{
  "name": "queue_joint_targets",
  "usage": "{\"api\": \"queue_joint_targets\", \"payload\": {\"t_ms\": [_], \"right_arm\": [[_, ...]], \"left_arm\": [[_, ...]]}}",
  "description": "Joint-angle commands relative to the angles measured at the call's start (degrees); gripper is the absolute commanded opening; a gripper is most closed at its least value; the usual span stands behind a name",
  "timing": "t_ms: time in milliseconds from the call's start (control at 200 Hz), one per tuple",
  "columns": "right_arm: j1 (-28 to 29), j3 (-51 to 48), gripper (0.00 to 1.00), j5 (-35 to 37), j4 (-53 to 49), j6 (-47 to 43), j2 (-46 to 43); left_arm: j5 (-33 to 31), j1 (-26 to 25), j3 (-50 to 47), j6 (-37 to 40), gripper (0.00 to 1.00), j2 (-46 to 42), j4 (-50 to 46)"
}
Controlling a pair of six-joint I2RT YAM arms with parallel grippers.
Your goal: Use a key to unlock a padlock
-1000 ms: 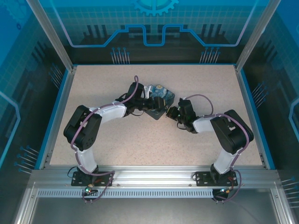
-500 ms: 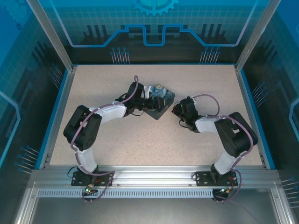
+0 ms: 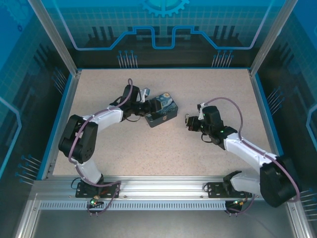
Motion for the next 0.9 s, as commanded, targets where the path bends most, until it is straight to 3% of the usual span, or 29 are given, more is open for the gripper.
{"api": "queue_joint_targets", "payload": {"t_ms": [0,185,310,570,890], "right_arm": [[1.53,2.76,0.05,-8.62,-13.99,-4.26,-1.32],[5.97,3.35,0.05,-11.51,-15.24,0.84,1.42],[7.70,3.05,0.05,-12.58,-11.36,4.74,5.63],[8.37,2.93,0.05,-16.02,-0.46,11.74,15.21],[8.78,3.48,0.05,-19.06,5.64,14.51,23.41]], "left_arm": [[3.02,0.99,-0.39,1.33,0.76,-5.38,-1.75],[2.44,3.05,-0.28,3.73,0.87,-14.88,-2.47],[-1.95,5.11,-3.76,5.22,0.98,-23.02,-3.44],[-11.74,11.27,-16.69,1.56,0.99,-38.88,0.38],[-12.89,15.08,-22.45,0.47,0.99,-45.13,-1.41]]}}
